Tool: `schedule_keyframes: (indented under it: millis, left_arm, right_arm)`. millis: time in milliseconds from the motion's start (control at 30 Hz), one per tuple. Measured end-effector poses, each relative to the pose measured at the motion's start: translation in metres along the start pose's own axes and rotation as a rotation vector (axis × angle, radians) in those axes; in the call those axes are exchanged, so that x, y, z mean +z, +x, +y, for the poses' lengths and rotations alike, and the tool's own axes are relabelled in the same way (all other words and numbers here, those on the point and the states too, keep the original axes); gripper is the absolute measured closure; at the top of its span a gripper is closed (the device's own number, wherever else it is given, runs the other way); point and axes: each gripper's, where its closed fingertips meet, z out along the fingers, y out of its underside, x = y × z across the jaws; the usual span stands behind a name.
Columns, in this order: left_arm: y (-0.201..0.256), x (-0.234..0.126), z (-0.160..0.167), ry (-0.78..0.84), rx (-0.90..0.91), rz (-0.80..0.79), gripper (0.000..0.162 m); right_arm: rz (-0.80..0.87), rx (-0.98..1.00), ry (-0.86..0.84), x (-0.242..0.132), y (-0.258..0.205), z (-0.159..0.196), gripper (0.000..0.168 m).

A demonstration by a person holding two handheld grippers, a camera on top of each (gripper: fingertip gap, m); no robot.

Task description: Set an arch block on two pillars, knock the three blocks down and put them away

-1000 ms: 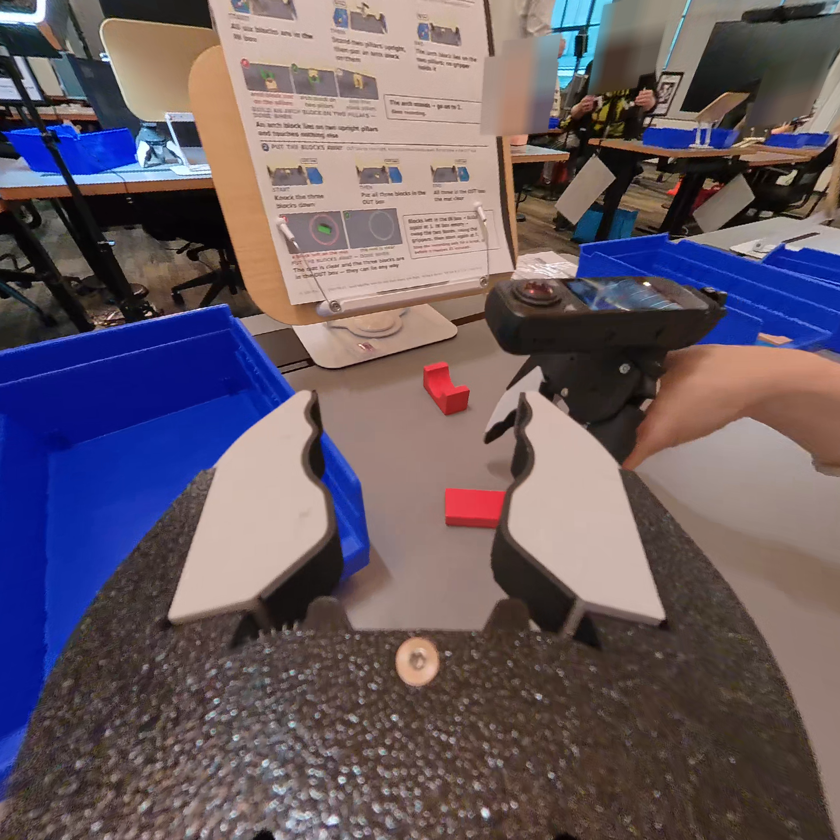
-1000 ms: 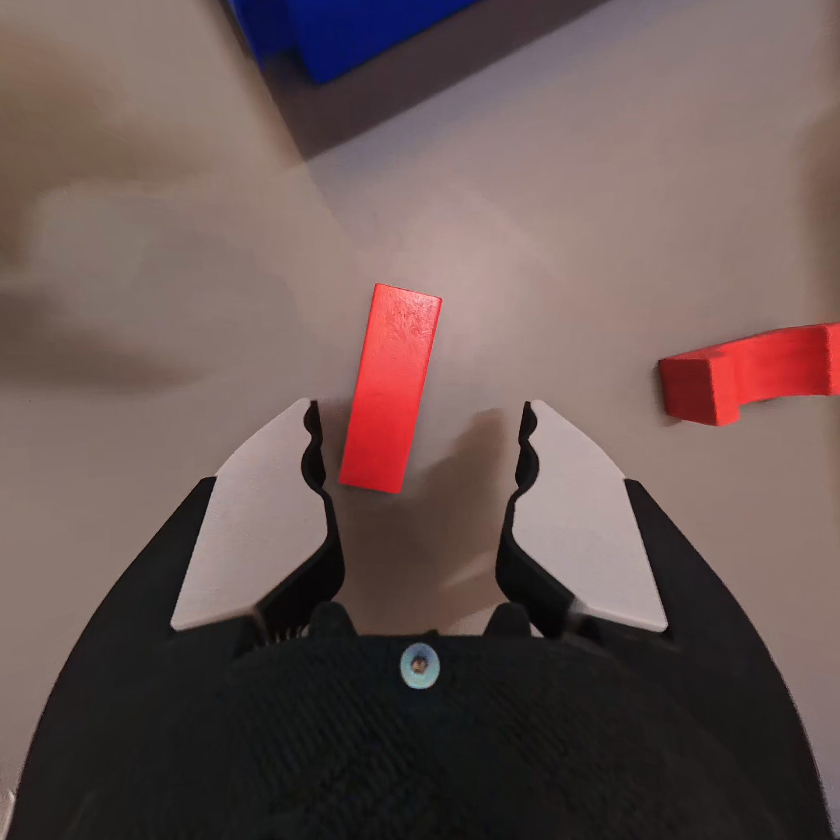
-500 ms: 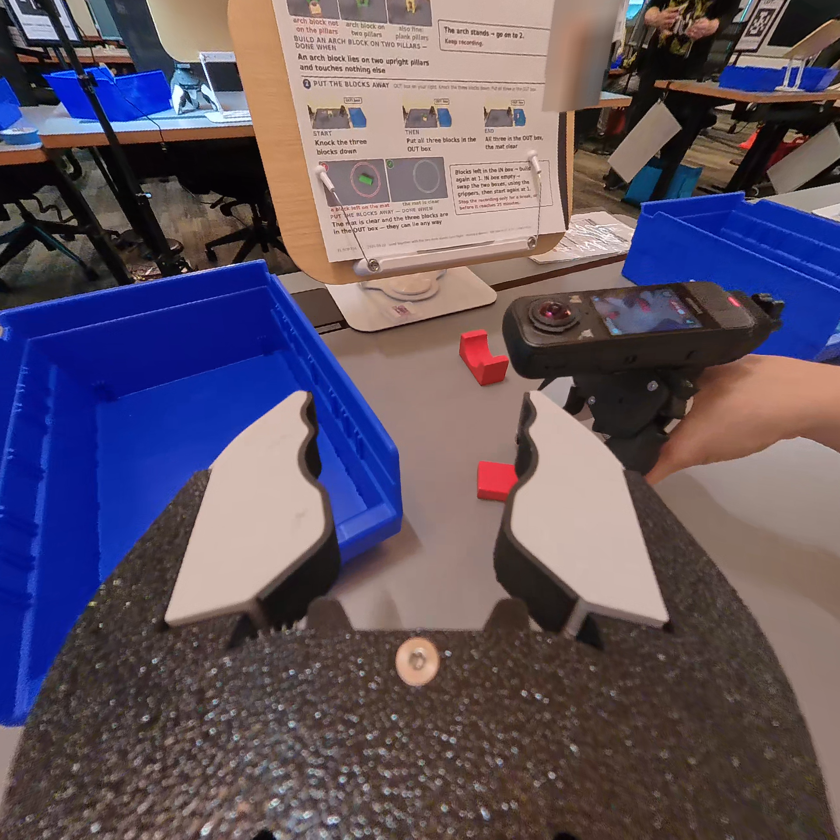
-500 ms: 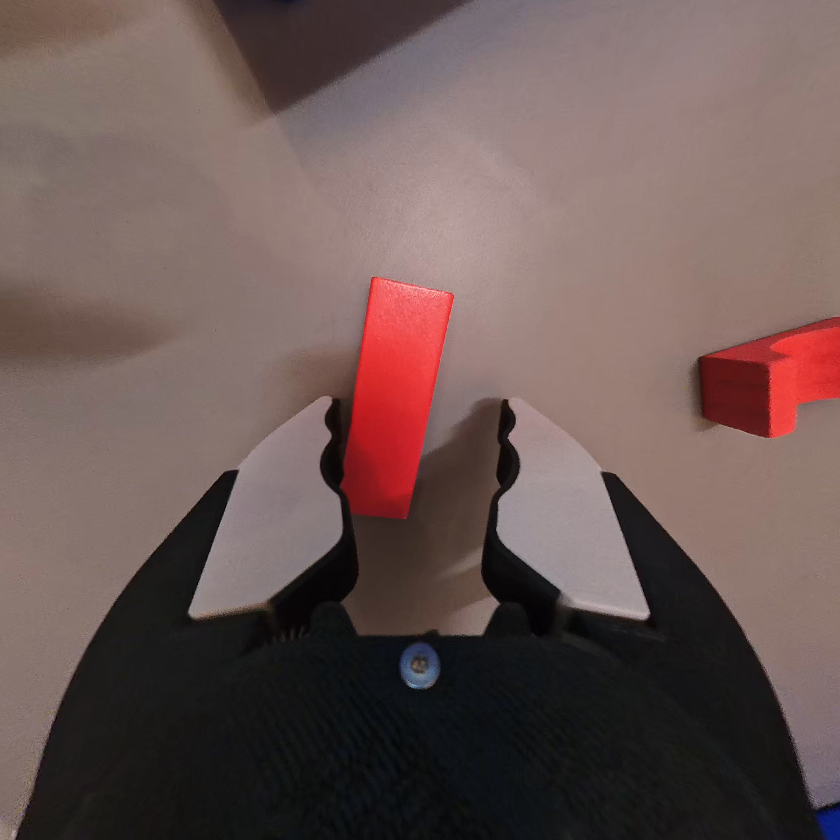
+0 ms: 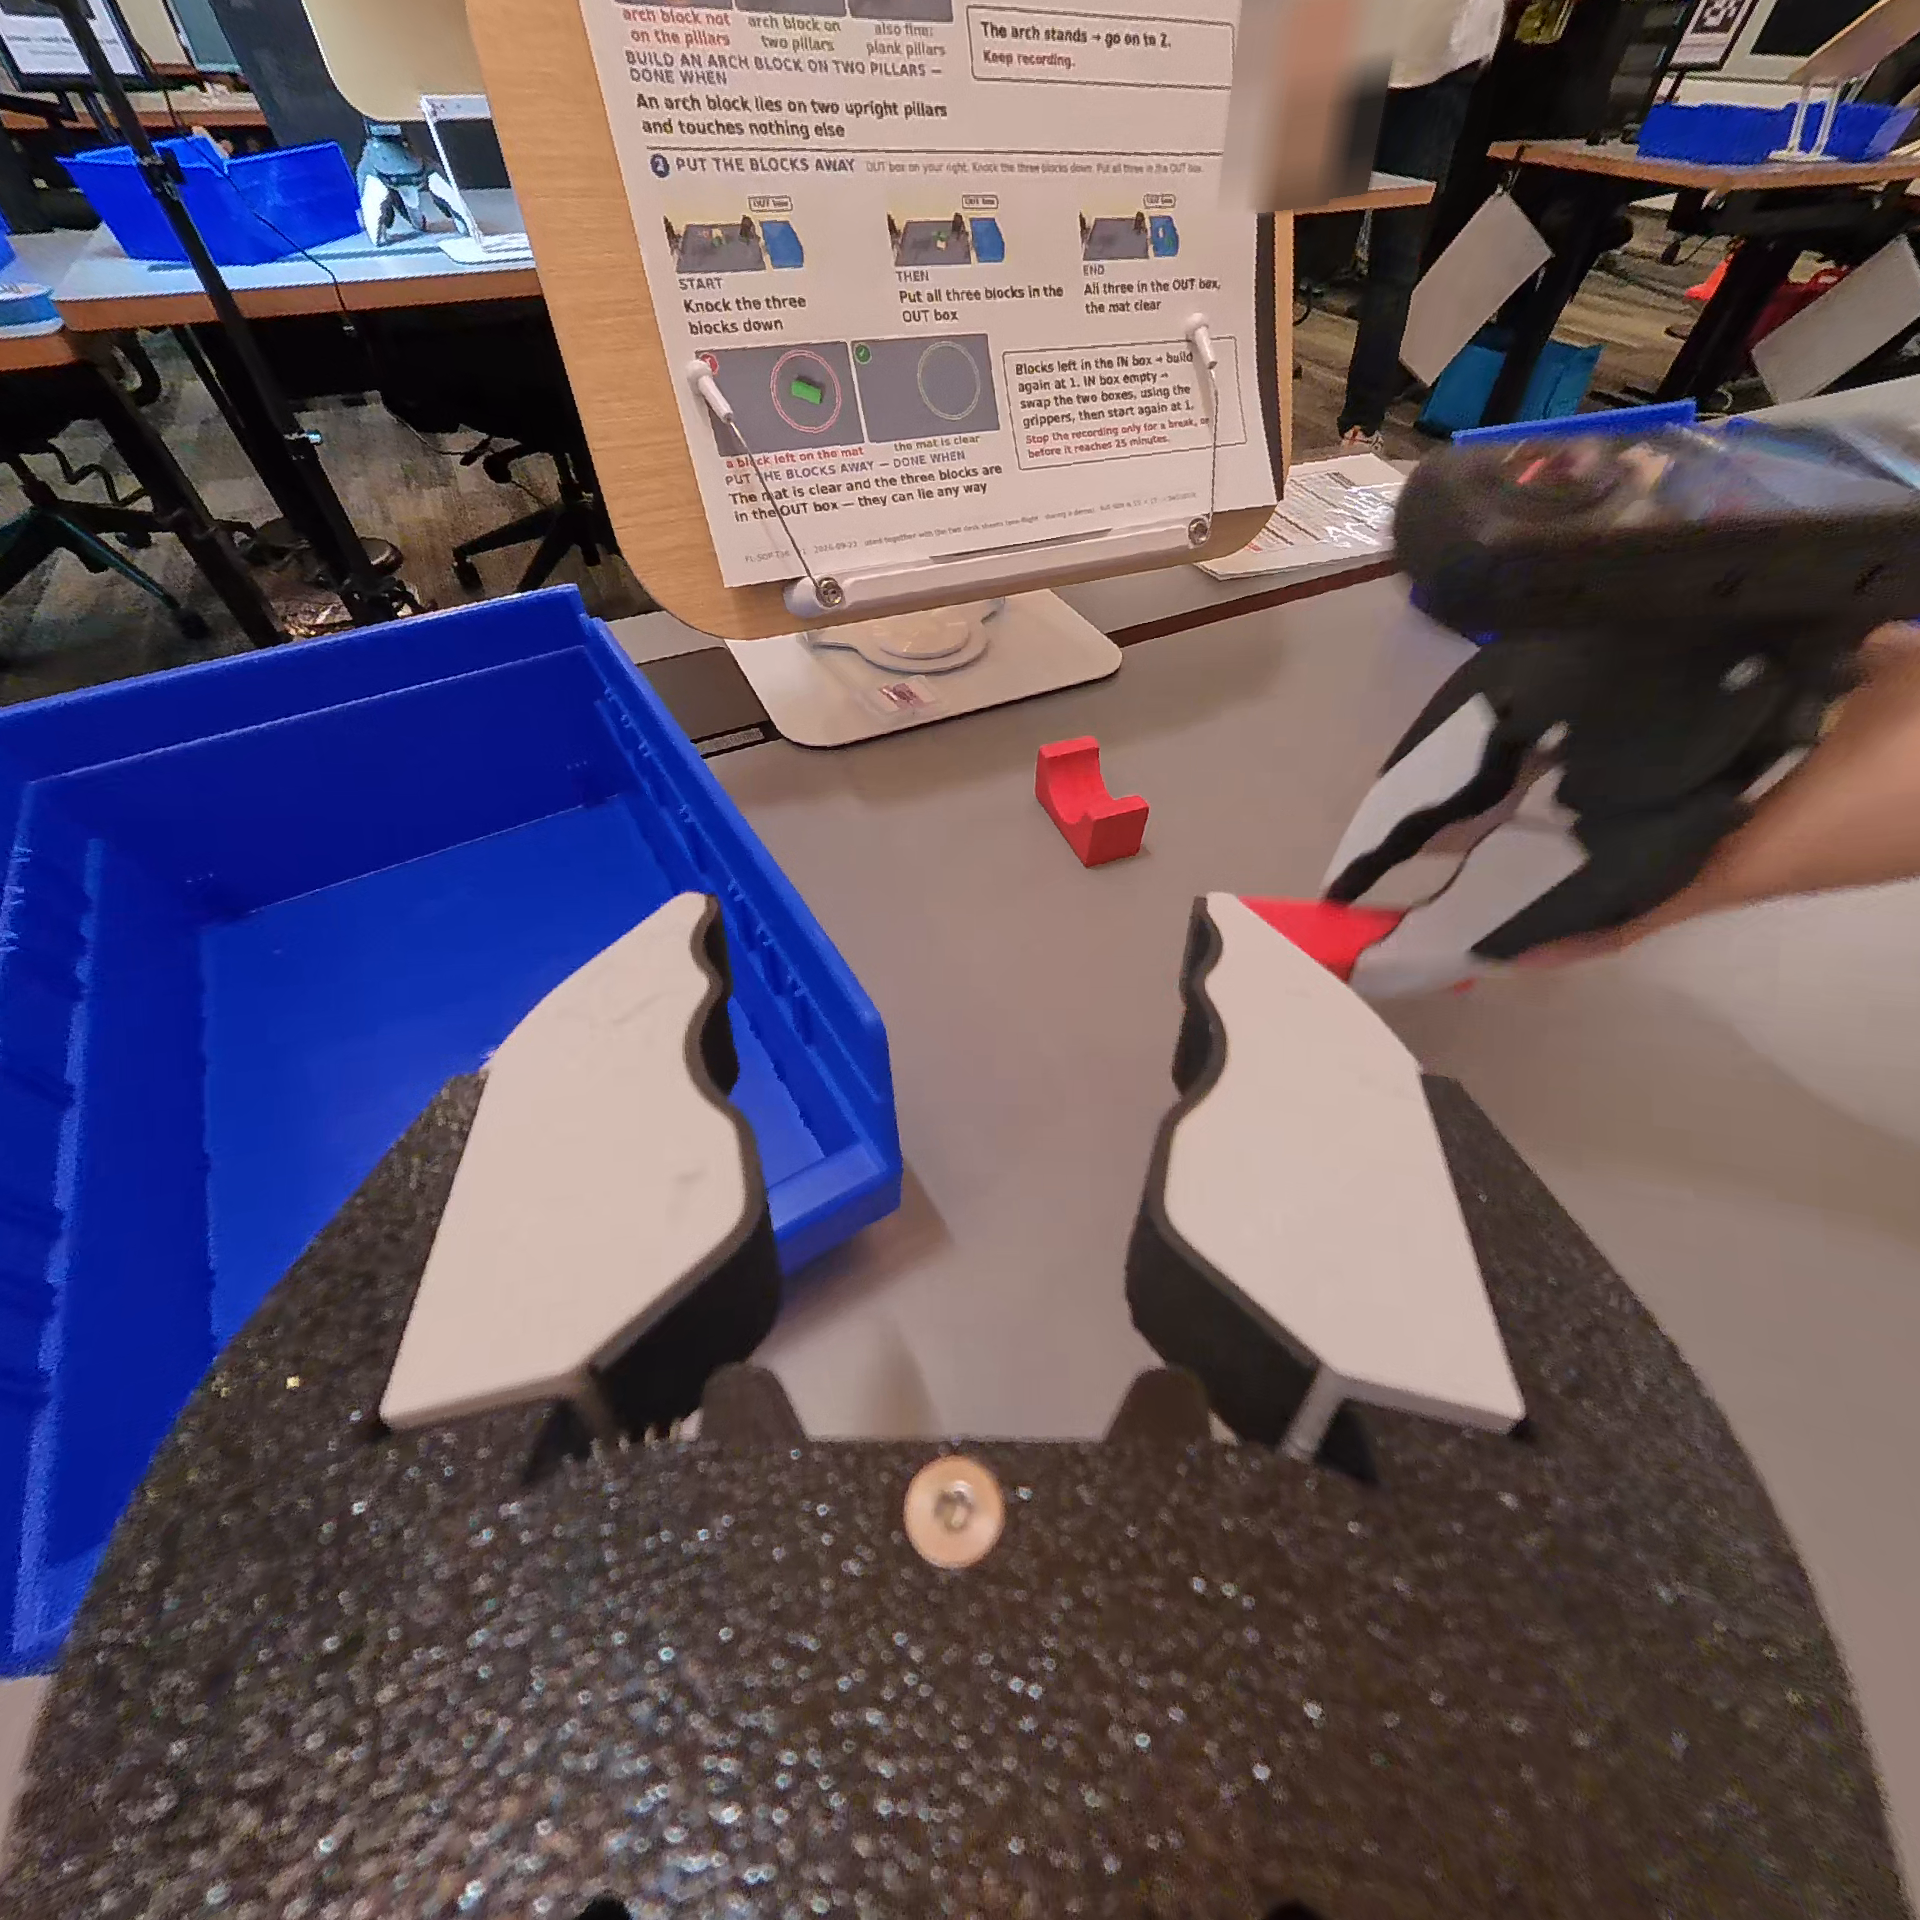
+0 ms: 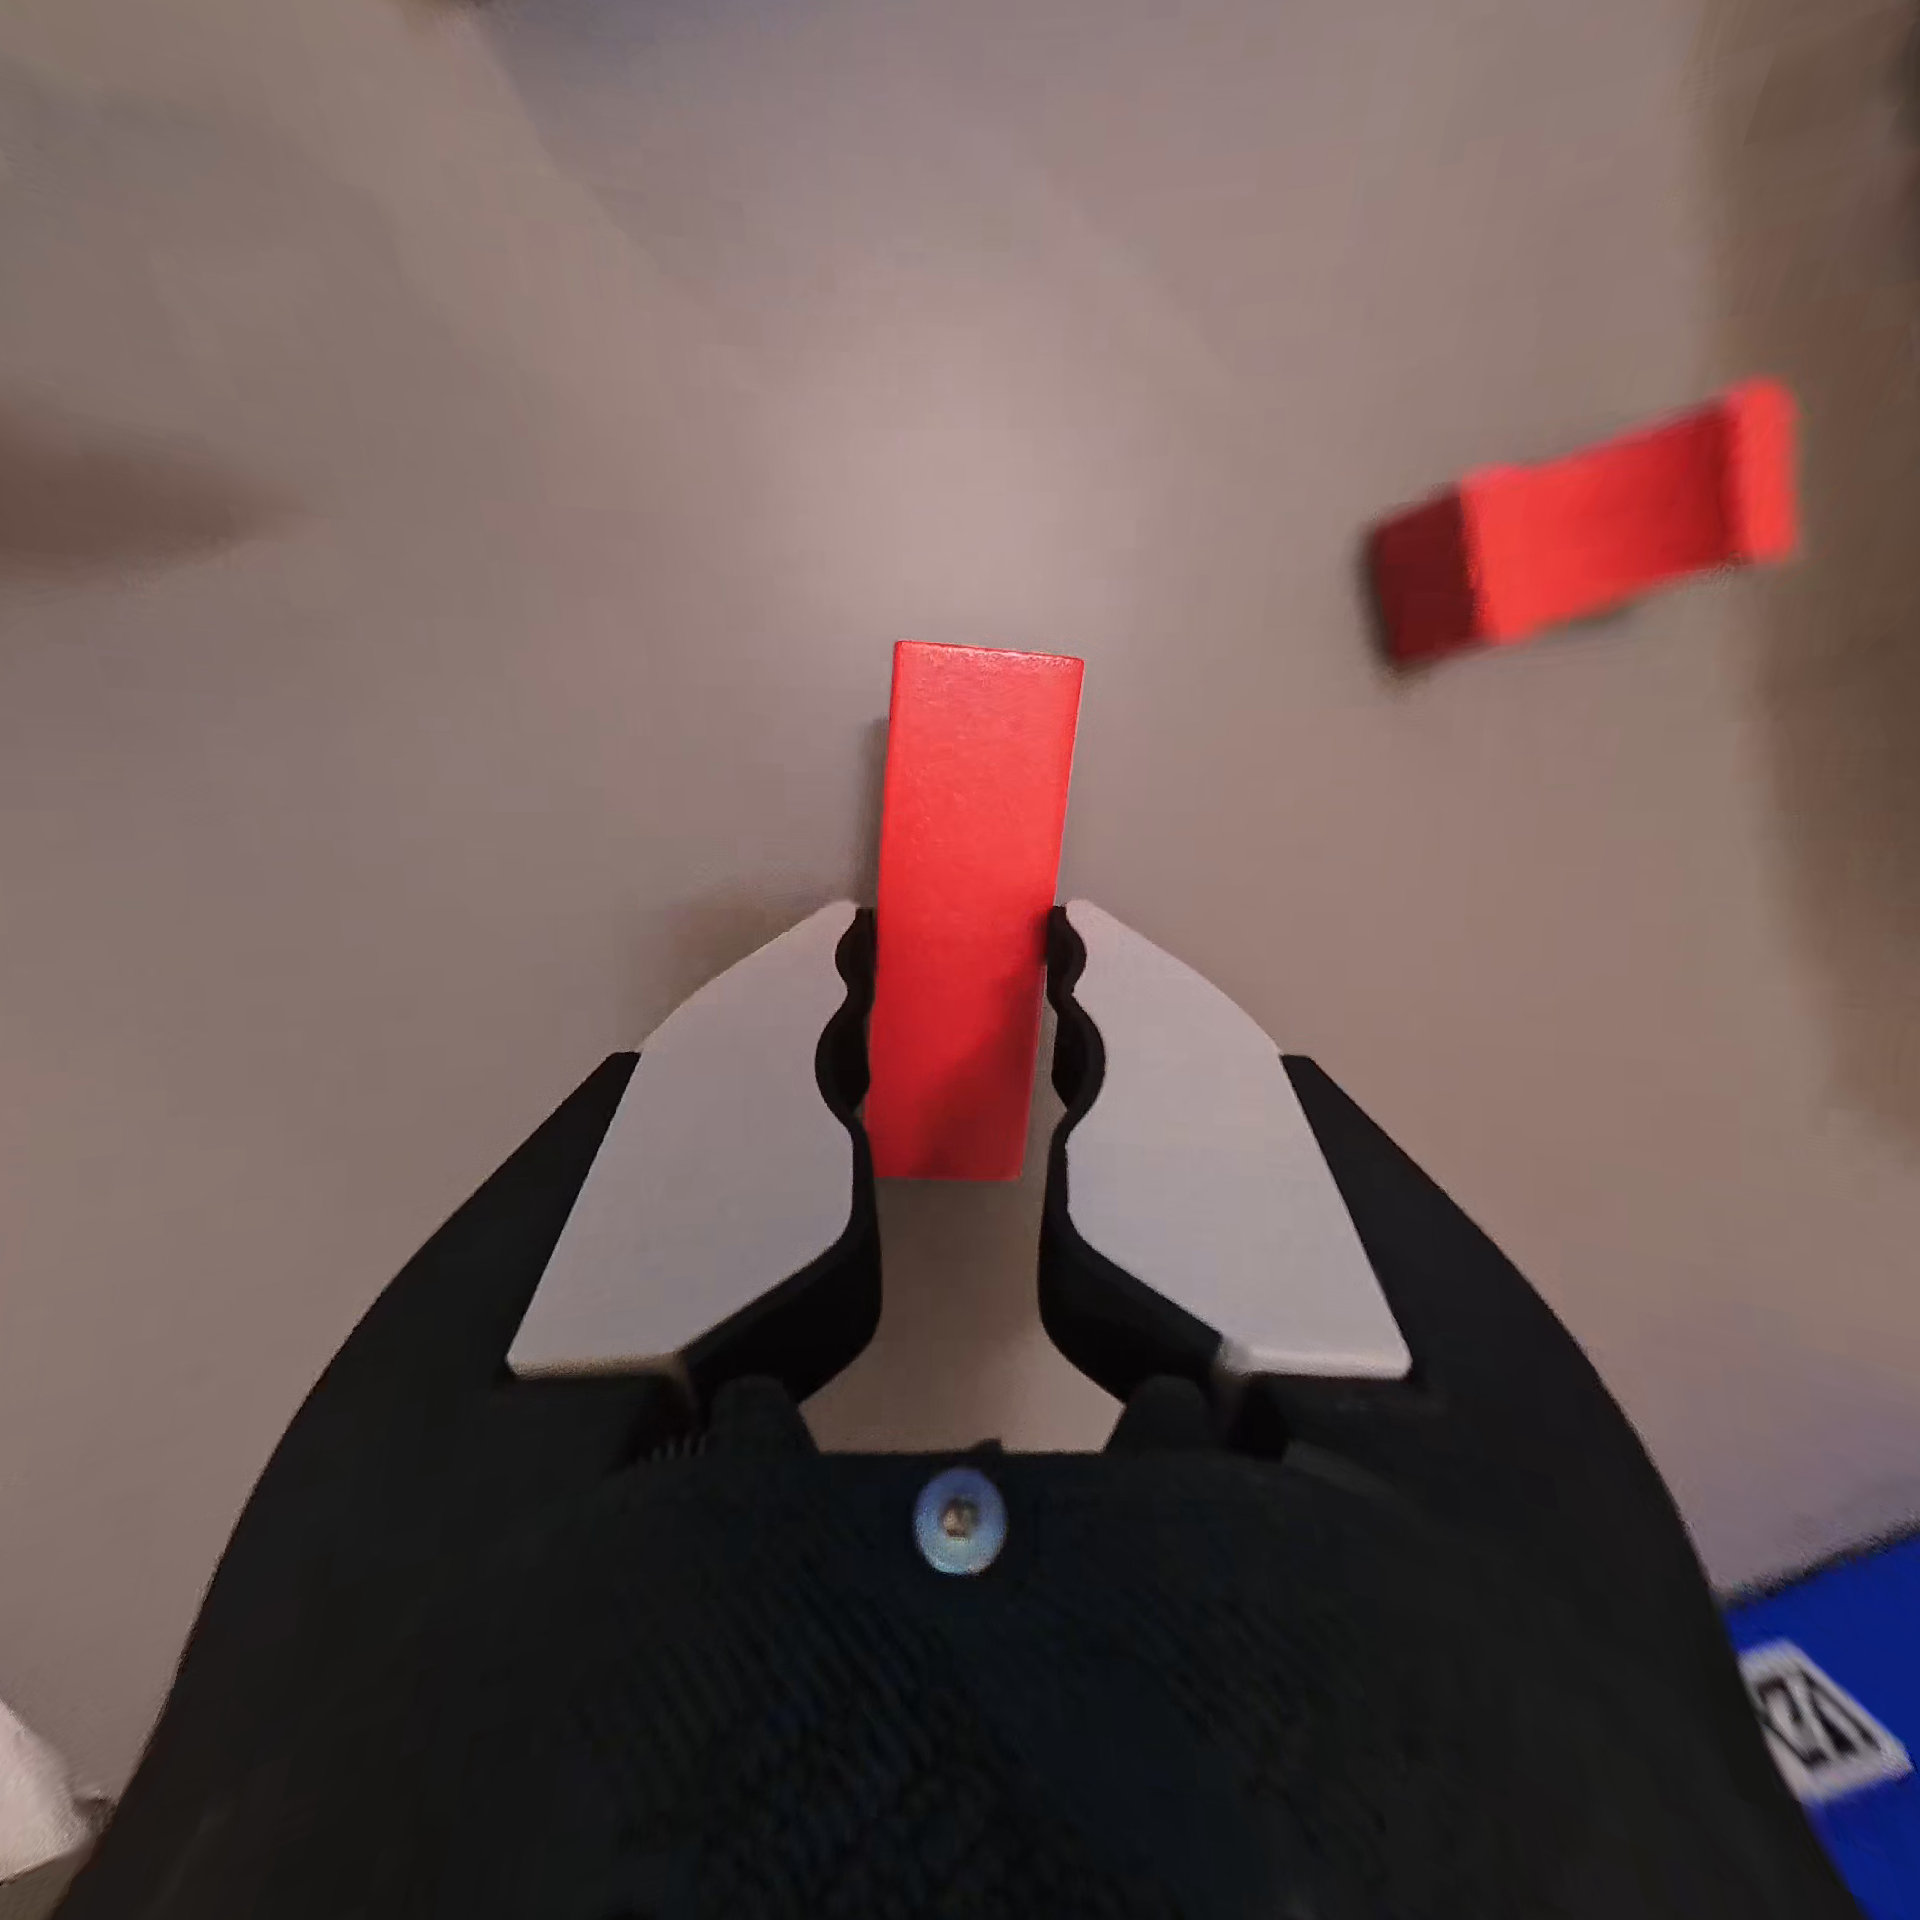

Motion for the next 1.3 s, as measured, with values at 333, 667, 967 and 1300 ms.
schedule_keyframes:
  millis: [333,667,967,1300]
  left_arm:
    - [0.057,0.033,-0.015,0.075,-0.131,0.138,0.084]
    - [0.127,0.073,0.006,0.11,0.08,0.26,0.083]
    - [0.12,0.086,0.017,0.104,0.012,0.243,0.084]
    - [0.129,0.097,0.034,0.03,0.1,0.221,0.083]
  right_arm:
    - [0.31,0.399,0.041,-0.161,0.163,0.148,0.136]
    - [0.336,0.719,-0.087,-0.135,0.24,0.293,0.136]
    - [0.309,0.768,-0.16,-0.088,0.274,0.325,0.136]
    - [0.291,0.717,-0.044,-0.099,0.284,0.289,0.102]
